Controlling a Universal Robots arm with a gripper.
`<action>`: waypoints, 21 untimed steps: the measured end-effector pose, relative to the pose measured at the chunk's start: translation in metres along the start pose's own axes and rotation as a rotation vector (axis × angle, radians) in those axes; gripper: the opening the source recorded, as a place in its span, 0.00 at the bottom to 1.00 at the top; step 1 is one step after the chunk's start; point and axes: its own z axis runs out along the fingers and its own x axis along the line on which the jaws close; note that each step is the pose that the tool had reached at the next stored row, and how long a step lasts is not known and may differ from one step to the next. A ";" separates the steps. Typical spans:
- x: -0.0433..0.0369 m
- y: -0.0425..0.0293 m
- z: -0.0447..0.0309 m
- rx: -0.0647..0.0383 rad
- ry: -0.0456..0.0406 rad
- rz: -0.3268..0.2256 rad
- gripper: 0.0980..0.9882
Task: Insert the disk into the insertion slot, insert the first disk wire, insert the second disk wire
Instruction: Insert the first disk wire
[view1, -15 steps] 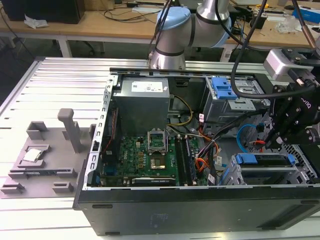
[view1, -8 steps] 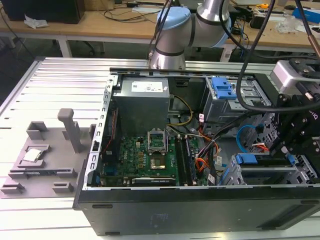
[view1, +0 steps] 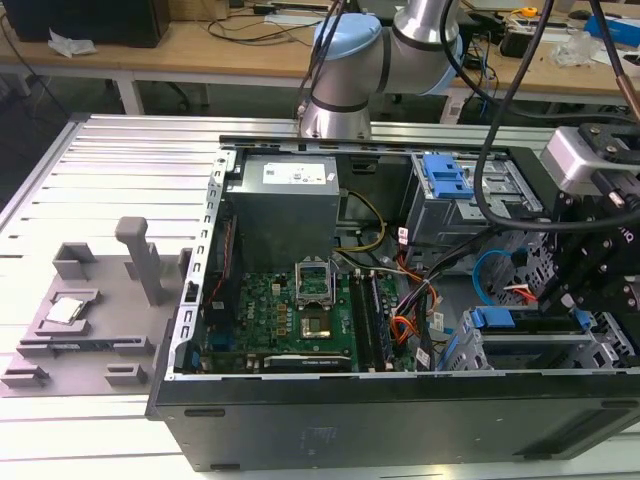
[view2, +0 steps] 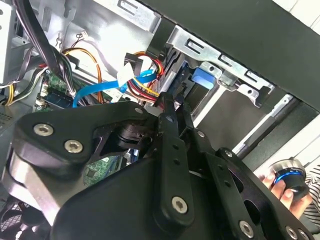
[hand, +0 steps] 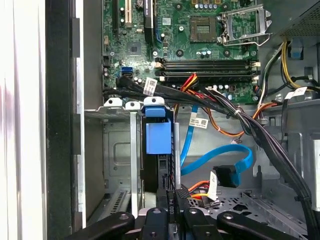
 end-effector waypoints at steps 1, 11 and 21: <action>0.0001 -0.0005 0.0005 0.000 -0.0001 0.000 0.09; 0.0005 -0.0052 0.0048 0.000 0.0000 0.000 0.09; 0.0009 -0.0056 0.0087 0.000 0.0001 0.000 0.09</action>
